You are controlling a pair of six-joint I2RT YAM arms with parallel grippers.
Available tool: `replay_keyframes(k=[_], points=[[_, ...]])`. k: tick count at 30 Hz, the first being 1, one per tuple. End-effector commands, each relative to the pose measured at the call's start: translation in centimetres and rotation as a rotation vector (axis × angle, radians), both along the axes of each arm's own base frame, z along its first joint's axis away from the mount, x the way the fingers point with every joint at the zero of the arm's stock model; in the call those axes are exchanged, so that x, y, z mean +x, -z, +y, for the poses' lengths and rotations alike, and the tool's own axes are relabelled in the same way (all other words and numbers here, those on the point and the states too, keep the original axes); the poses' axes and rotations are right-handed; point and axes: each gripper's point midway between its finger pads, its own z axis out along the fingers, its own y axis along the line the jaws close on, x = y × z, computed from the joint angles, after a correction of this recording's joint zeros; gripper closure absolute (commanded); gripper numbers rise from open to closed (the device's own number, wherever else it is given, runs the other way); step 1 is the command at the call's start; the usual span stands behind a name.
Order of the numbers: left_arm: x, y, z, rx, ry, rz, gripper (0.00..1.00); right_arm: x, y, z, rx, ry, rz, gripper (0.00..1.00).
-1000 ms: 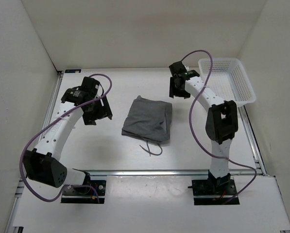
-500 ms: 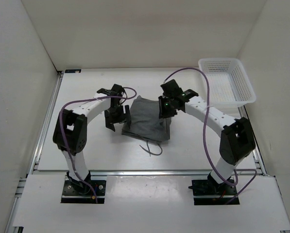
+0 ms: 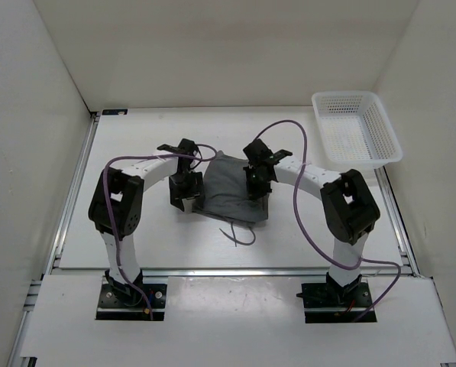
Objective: Fold and stack the shorts
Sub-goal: Fold the shorts
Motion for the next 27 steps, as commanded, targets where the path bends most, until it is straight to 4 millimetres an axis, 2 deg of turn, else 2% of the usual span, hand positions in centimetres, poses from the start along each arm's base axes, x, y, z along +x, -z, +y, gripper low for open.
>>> replay_keyframes(k=[1,2,4,5,6,7,8,9,10,11,12,13,14,15,16,17,18,19,23,25,27], points=[[1.0,-4.7,-0.5,-0.051,0.013,-0.128,0.26,1.2,-5.2,-1.2,-0.015,0.014,-0.118,1.0],[1.2,-5.5,-0.5,-0.058,0.013,-0.143,0.26,1.7,-7.3,-1.5,-0.017,0.016,-0.176,0.94],[2.2,-7.8,-0.8,-0.068,0.011,-0.194,0.26,2.2,-9.7,-2.1,-0.032,0.024,-0.226,0.87],[2.8,-8.7,-0.9,-0.068,0.009,-0.217,0.27,2.8,-12.0,-2.2,-0.018,0.038,-0.277,0.83],[3.5,-9.2,-0.9,-0.062,0.006,-0.232,0.29,2.7,-12.8,-2.7,-0.038,0.037,-0.289,0.83],[4.7,-10.8,-1.5,-0.077,0.005,-0.268,0.32,2.9,-14.1,-3.3,-0.049,0.057,-0.326,0.83],[5.4,-11.3,-1.8,-0.081,0.005,-0.277,0.35,3.0,-15.1,-3.6,-0.048,0.067,-0.349,0.83],[6.1,-10.7,-2.3,-0.065,0.021,-0.263,0.37,3.2,-15.9,-4.3,-0.051,0.077,-0.374,0.8],[7.6,-12.3,-3.0,-0.081,0.02,-0.302,0.37,2.7,-17.6,-4.9,-0.039,0.087,-0.405,0.74],[8.6,-12.6,-3.6,-0.081,0.026,-0.321,0.37,2.4,-17.3,-6.3,-0.051,0.11,-0.395,0.63],[9.5,-11.0,-3.9,-0.057,0.025,-0.292,0.37,1.9,-18.8,-7.2,-0.032,0.141,-0.432,0.39],[11.7,-12.6,-4.9,-0.083,0.023,-0.35,0.39,1.8,-19.1,-8.6,-0.042,0.18,-0.436,0.31],[12.3,-12.2,-5.0,-0.067,0.02,-0.341,0.39,1.3,-18.8,-9.4,-0.047,0.191,-0.432,0.26],[13.4,-9.7,-5.4,-0.049,0.022,-0.299,0.4,0.5,-19.6,-10.4,-0.036,0.213,-0.443,0.19],[14.4,-9.3,-5.9,-0.054,0.013,-0.305,0.42,0.1,-19.5,-11.8,-0.057,0.24,-0.435,0.16],[15.7,-9.8,-6.6,-0.072,-0.006,-0.333,0.42,-0.5,-18.8,-12.5,-0.071,0.248,-0.417,0.14],[16.0,-9.0,-7.2,-0.089,-0.009,-0.315,0.44,-1.2,-19.1,-13.3,-0.071,0.259,-0.42,0.13],[16.2,-6.8,-7.5,-0.084,-0.005,-0.275,0.44,-1.9,-18.7,-14.2,-0.095,0.277,-0.397,0.11],[15.8,-3.8,-7.3,-0.055,-0.057,-0.213,0.44,-3.8,-17.9,-17.0,-0.13,0.353,-0.37,0.06],[15.4,-3.4,-6.6,-0.024,-0.062,-0.206,0.44,-4.7,-17.7,-17.7,-0.122,0.383,-0.366,0.03],[14.9,-3.2,-4.9,0.028,-0.091,-0.204,0.44,-5.0,-18.2,-18.4,-0.115,0.413,-0.389,0.02]])
